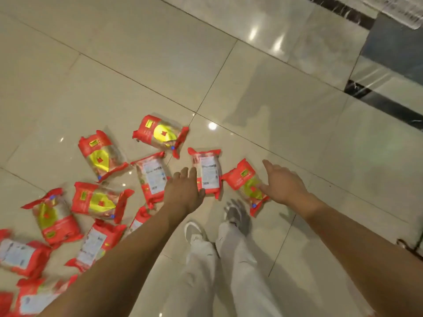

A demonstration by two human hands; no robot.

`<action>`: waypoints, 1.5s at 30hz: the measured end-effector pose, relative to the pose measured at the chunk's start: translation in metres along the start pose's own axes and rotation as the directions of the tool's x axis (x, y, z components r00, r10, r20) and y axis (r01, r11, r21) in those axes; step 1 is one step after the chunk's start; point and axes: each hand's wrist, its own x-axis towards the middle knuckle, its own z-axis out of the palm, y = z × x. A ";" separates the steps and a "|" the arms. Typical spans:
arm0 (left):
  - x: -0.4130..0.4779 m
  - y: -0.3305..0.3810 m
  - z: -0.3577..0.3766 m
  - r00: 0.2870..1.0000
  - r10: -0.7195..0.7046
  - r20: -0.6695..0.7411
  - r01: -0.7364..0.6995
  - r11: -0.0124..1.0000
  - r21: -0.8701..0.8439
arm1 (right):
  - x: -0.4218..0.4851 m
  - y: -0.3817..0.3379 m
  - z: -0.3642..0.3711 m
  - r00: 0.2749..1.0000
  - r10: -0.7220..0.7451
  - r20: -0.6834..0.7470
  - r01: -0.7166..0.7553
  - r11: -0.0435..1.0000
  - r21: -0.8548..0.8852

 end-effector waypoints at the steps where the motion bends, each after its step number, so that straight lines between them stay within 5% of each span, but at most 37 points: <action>1: 0.020 -0.002 0.018 1.000 -0.002 0.020 0.002 1.000 -0.001 | 0.020 0.004 0.017 1.000 0.004 0.013 -0.004 1.000 0.027; 13: 0.250 -0.015 0.224 0.966 -0.206 0.158 0.244 0.929 -0.279 | 0.260 0.054 0.216 0.989 0.036 0.143 -0.063 0.980 0.190; 20: 0.327 -0.039 0.294 0.887 -0.373 0.271 0.461 0.719 -0.520 | 0.344 0.096 0.282 0.973 0.083 0.216 -0.151 0.936 0.318; 24: 0.364 -0.064 0.324 0.873 -0.335 0.355 0.477 0.431 -0.766 | 0.380 0.113 0.298 0.953 0.054 0.297 -0.187 0.878 0.441; 28: 0.353 -0.053 0.313 0.894 -0.267 0.360 0.436 0.333 -0.836 | 0.385 0.116 0.306 0.946 0.011 0.325 -0.178 0.854 0.490; 35: 0.295 -0.055 0.261 0.895 -0.372 0.248 0.375 0.324 -0.868 | 0.300 0.080 0.247 0.990 0.108 0.089 -0.140 0.794 0.592; 45: 0.070 -0.035 -0.071 0.944 -0.318 -0.092 0.023 0.341 -0.940 | 0.060 0.016 -0.065 0.958 0.206 -0.200 0.059 0.542 0.838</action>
